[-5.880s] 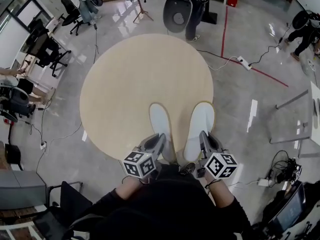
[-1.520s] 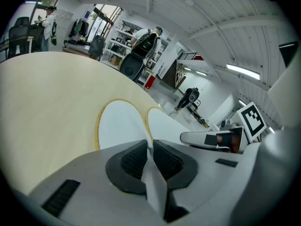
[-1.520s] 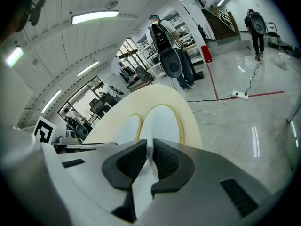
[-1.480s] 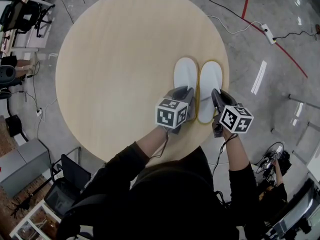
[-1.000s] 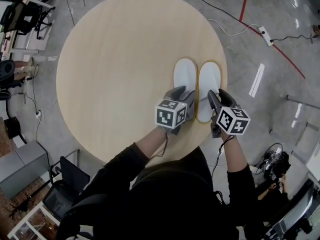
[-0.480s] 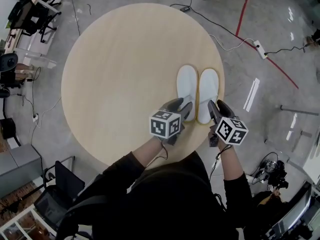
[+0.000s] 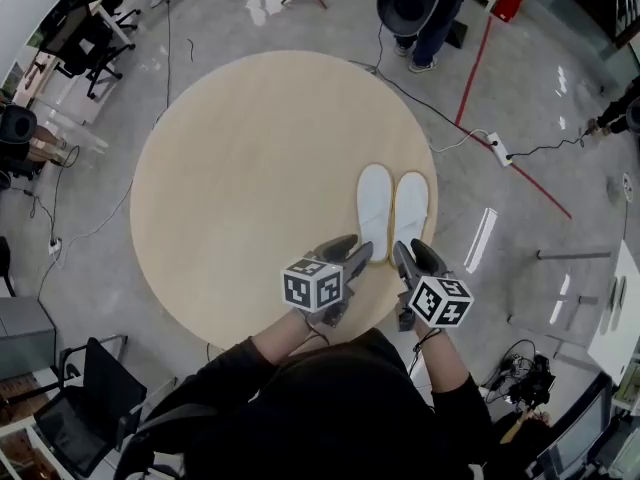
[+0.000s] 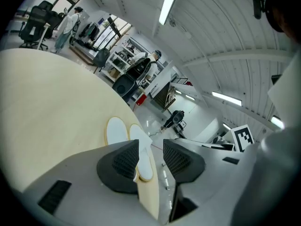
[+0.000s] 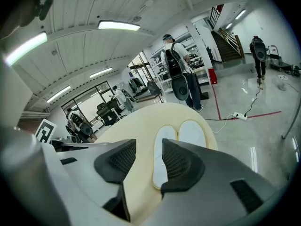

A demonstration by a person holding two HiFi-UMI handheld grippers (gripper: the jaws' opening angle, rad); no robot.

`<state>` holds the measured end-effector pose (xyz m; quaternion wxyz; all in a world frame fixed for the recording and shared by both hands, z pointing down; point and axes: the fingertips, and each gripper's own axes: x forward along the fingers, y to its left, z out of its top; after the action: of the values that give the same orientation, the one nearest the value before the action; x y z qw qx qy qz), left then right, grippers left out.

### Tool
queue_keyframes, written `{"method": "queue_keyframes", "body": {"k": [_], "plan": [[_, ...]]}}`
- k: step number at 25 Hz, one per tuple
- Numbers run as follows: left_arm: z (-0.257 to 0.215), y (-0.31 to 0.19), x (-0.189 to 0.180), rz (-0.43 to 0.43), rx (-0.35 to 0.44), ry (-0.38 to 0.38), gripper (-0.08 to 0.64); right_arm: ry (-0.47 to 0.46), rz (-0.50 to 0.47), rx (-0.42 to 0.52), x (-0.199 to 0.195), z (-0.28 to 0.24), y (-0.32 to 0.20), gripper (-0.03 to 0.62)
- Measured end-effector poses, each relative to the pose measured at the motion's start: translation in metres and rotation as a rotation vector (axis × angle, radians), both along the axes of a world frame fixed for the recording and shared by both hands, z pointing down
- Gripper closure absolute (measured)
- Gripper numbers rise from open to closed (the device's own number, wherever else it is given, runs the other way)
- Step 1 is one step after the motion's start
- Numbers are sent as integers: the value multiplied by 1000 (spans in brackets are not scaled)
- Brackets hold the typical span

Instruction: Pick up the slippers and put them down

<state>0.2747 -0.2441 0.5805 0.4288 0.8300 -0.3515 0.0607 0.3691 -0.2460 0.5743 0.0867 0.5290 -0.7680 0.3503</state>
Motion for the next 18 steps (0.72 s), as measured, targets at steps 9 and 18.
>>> {"method": "queue_keyframes", "body": {"k": [9,18], "plan": [[-84,57,-33,-20,150,150,390,11,-87,112,-55,-78,59,525],[-122,116,-113,-61,313,90,488,23,-190,235,-141,-115,108,568]]}}
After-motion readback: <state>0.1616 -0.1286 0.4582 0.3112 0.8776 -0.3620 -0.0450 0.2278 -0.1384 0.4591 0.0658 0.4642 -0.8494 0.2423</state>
